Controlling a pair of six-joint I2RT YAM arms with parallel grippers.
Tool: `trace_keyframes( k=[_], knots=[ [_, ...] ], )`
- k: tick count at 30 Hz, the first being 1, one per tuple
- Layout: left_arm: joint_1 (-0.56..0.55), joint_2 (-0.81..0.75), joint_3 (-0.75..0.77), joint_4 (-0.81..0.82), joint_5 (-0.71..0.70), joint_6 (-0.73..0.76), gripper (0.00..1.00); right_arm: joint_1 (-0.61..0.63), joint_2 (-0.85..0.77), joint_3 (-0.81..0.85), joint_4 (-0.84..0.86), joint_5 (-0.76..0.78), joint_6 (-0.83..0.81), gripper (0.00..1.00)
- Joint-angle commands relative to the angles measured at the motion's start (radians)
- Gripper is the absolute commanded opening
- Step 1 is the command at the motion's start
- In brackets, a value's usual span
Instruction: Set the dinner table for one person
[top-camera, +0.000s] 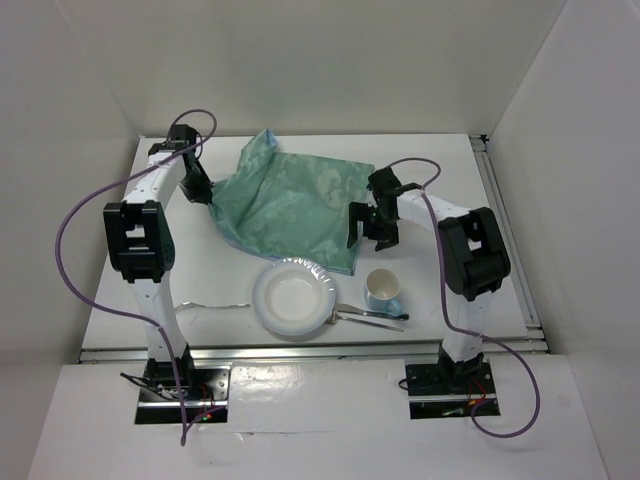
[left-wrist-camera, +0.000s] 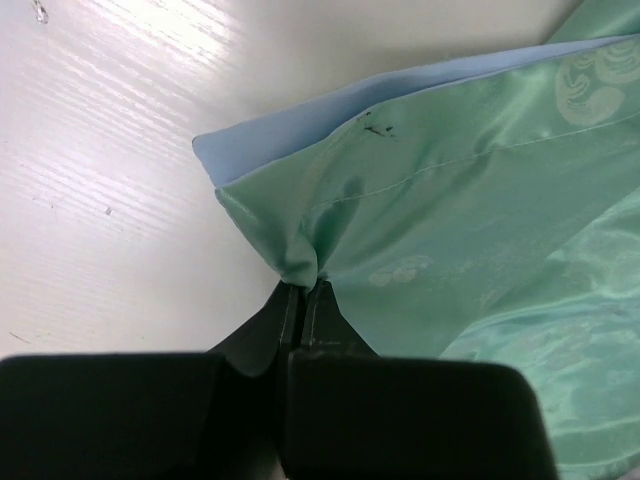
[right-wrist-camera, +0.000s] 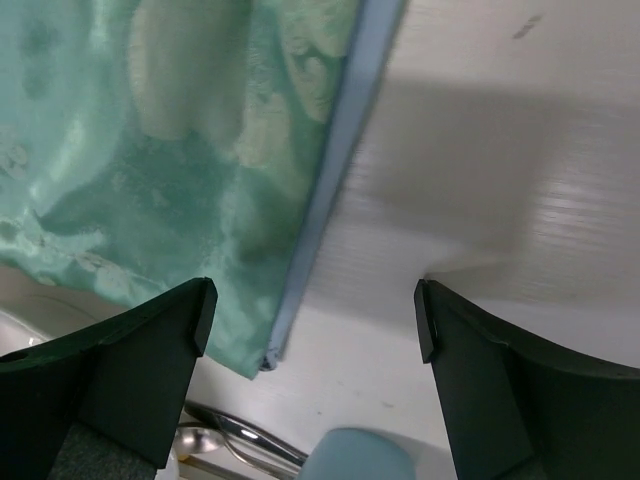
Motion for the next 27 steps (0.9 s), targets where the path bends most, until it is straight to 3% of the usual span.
trace_keyframes(
  k=[1,4,7,11,12,14,20,23,24,27],
  knots=[
    [0.002,-0.045,-0.016,-0.007,-0.037,0.022,0.00,0.056,0.012,0.019,0.019,0.001,0.000,0.93],
    [0.002,-0.045,-0.016,-0.017,-0.037,0.022,0.00,0.077,0.032,0.019,0.028,0.011,0.000,0.89],
    [0.002,-0.045,-0.016,-0.027,-0.037,0.012,0.00,0.086,0.067,0.039,0.028,0.010,0.000,0.76],
    [0.002,-0.056,-0.016,-0.027,-0.037,0.012,0.00,0.097,0.123,0.083,-0.011,0.128,0.062,0.41],
    [0.002,-0.056,-0.016,-0.027,-0.028,0.012,0.00,0.097,0.123,0.097,-0.020,0.148,0.097,0.22],
    [0.002,-0.065,-0.004,-0.027,-0.015,0.012,0.00,0.077,0.147,0.138,-0.020,0.194,0.117,0.00],
    [0.002,-0.030,0.127,-0.037,0.061,0.012,0.00,-0.028,0.147,0.406,-0.050,0.212,0.091,0.00],
    [0.002,0.025,0.326,-0.079,0.138,0.003,0.00,-0.081,0.182,0.583,-0.072,0.185,0.056,0.00],
    [0.002,0.040,0.446,-0.092,0.155,0.003,0.00,-0.111,0.214,0.720,-0.084,0.159,0.056,0.00],
    [0.011,0.076,0.613,-0.102,0.224,-0.037,0.00,-0.158,0.262,0.943,-0.124,0.137,0.046,0.00]
  ],
)
